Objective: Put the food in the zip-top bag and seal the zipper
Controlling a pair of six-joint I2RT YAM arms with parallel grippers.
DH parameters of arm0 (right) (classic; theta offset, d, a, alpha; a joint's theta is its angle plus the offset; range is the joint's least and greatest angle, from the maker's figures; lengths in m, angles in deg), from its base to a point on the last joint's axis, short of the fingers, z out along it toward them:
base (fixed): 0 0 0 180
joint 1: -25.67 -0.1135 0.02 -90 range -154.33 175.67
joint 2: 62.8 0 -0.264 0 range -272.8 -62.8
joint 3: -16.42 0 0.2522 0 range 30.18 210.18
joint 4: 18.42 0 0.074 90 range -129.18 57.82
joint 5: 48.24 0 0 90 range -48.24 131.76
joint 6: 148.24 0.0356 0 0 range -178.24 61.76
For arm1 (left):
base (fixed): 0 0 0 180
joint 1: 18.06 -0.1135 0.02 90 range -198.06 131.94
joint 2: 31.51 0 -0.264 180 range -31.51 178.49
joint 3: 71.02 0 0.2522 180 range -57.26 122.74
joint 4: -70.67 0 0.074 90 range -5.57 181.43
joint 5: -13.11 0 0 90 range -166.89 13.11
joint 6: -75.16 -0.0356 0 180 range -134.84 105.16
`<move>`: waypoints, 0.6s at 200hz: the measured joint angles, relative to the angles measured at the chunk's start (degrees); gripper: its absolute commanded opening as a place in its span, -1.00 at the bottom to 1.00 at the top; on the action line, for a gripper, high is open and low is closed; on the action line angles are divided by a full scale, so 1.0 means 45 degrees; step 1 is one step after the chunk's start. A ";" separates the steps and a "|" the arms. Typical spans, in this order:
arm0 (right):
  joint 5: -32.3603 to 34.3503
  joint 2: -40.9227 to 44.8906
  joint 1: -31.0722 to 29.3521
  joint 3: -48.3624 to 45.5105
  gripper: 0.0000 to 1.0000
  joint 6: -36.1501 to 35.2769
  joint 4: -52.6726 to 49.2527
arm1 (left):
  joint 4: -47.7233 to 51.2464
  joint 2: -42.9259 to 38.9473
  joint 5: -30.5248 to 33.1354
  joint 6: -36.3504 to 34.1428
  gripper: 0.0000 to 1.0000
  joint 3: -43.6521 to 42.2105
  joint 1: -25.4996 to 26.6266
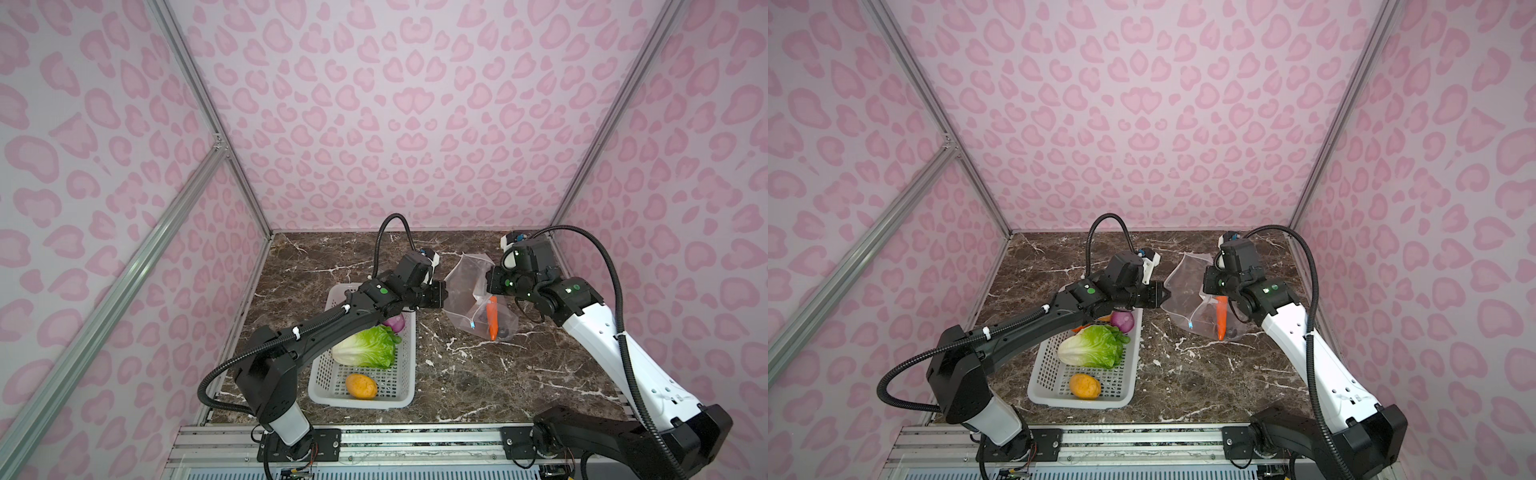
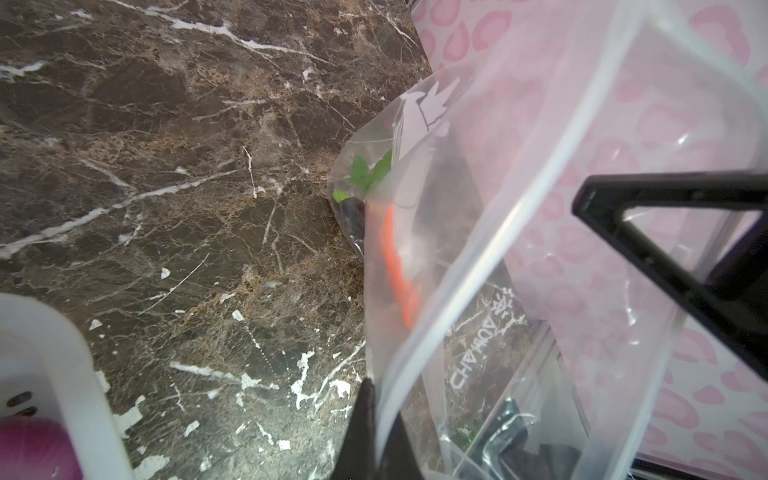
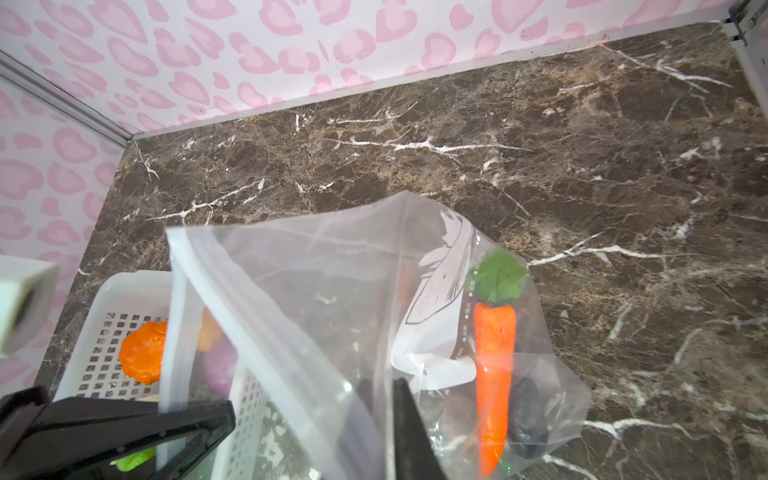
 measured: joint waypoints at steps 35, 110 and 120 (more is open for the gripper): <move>0.0476 -0.0228 -0.0044 -0.0068 -0.38 0.0112 0.0029 | 0.0000 -0.0296 0.0005 0.0049 -0.94 0.0000 0.0000; 0.0593 -0.0432 -0.0058 -0.0291 -0.94 0.0432 0.0126 | -0.0272 -0.0481 0.0272 0.0087 -0.94 -0.0631 0.0000; 0.0559 -0.0393 -0.0058 -0.0350 -0.96 0.0476 0.0126 | -0.0223 -0.0481 0.0340 0.0087 -0.92 -0.0646 0.0000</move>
